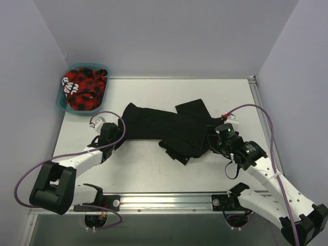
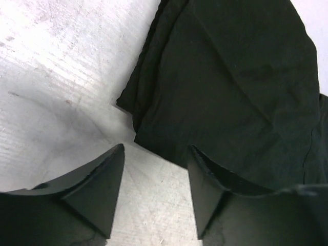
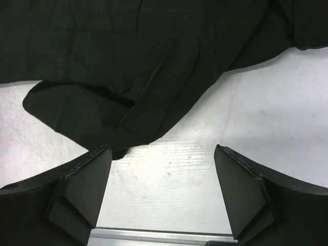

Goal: Fold and stack the long sleeve shirts
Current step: Flatten the shirt out

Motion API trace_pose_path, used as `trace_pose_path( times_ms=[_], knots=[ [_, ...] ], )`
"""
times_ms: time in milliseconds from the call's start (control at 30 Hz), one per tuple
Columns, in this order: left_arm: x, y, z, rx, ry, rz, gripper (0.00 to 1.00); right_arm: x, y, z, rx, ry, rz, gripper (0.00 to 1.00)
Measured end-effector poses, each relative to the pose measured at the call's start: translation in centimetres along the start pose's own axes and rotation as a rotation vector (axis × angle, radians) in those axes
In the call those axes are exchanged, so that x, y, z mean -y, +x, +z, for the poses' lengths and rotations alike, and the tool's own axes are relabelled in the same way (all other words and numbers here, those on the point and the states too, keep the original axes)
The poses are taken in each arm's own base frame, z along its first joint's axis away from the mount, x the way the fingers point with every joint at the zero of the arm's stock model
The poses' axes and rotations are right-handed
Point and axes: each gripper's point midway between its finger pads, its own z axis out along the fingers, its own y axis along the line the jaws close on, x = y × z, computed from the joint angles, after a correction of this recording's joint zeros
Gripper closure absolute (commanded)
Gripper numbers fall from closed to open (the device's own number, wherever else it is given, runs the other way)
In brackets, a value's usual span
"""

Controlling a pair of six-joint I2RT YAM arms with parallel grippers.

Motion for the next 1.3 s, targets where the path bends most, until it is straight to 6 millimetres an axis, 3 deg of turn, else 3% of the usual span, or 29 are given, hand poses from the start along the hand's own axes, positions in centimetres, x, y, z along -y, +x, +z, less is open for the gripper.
trace_pose_path(
  times_ms=[300,400,433,600,733,867,1100,1200,1233,1300],
  knots=[
    [0.0,0.0,1.4,0.022,-0.004,-0.024,0.49,1.0,-0.5,0.3,0.029,0.018,0.057,0.18],
    [-0.1,0.1,1.8,0.021,-0.009,-0.028,0.65,1.2,-0.6,0.5,0.033,0.021,0.070,0.18],
    [-0.2,0.2,1.9,0.018,-0.014,-0.029,0.75,1.3,-0.6,0.6,0.034,0.025,0.074,0.18],
    [-0.1,0.1,1.8,0.022,-0.007,-0.026,0.93,2.6,-1.5,1.2,0.052,0.068,0.137,0.19],
    [1.4,-1.3,0.4,0.061,0.046,-0.024,0.98,4.1,-2.2,2.3,0.047,0.132,0.226,0.21],
    [3.7,-3.9,-2.6,0.134,0.140,-0.017,0.98,4.8,-2.4,3.8,0.031,0.171,0.281,0.22],
    [5.1,-5.9,-6.3,0.190,0.206,0.022,0.99,2.9,-3.5,7.3,-0.020,0.147,0.305,0.28],
    [4.5,-5.8,-6.9,0.188,0.195,0.045,0.99,2.4,-3.3,8.9,-0.050,0.138,0.316,0.38],
    [4.3,-5.8,-7.0,0.186,0.190,0.052,0.99,2.3,-3.0,9.4,-0.064,0.139,0.316,0.47],
    [4.1,-5.7,-7.2,0.182,0.179,0.065,0.99,2.2,-2.5,10.0,-0.085,0.142,0.315,0.56]
  ],
)
